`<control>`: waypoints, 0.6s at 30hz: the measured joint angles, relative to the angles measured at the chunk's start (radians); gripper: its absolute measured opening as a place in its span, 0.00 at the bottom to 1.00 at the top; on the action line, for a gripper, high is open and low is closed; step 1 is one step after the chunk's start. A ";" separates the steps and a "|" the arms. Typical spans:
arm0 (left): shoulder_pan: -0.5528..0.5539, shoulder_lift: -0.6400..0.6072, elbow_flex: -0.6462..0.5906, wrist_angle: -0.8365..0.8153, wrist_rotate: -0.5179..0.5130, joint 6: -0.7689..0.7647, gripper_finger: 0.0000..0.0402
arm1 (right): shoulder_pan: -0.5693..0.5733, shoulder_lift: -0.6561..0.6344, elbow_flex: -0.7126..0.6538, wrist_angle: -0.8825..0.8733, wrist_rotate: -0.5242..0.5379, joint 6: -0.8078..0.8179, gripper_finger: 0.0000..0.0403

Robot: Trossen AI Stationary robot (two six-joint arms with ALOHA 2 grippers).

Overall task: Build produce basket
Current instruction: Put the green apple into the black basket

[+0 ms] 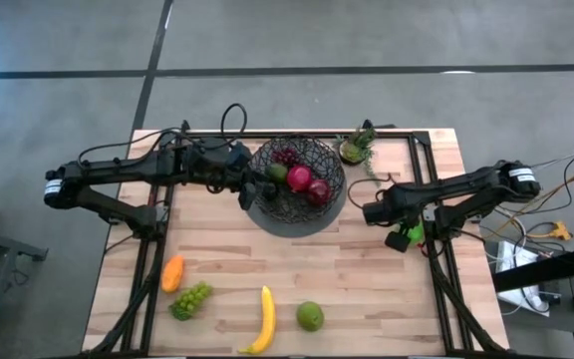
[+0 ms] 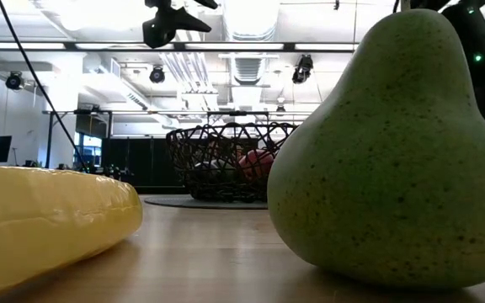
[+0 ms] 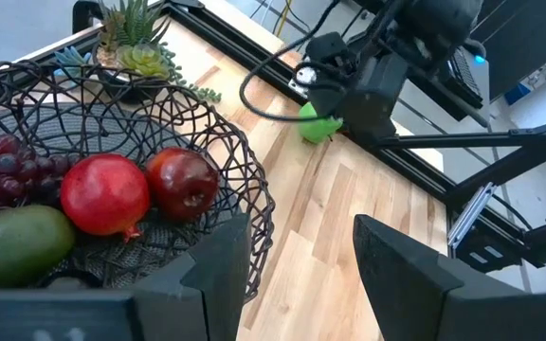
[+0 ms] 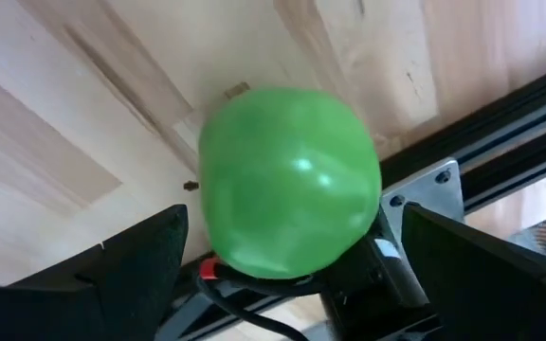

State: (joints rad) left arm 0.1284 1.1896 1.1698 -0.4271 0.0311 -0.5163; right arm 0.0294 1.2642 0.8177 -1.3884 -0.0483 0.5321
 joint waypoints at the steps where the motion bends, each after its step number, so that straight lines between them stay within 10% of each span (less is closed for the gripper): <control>1: 0.000 0.000 0.000 0.000 0.000 0.000 0.43 | 0.007 0.019 0.000 0.000 0.000 -0.010 0.92; 18: -0.004 0.000 -0.001 0.000 0.019 -0.001 0.43 | 0.031 0.346 -0.028 0.013 -0.049 -0.232 0.71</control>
State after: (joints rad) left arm 0.1239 1.1896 1.1690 -0.4271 0.0505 -0.5171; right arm 0.0608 1.6103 0.7897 -1.3757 -0.0972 0.2996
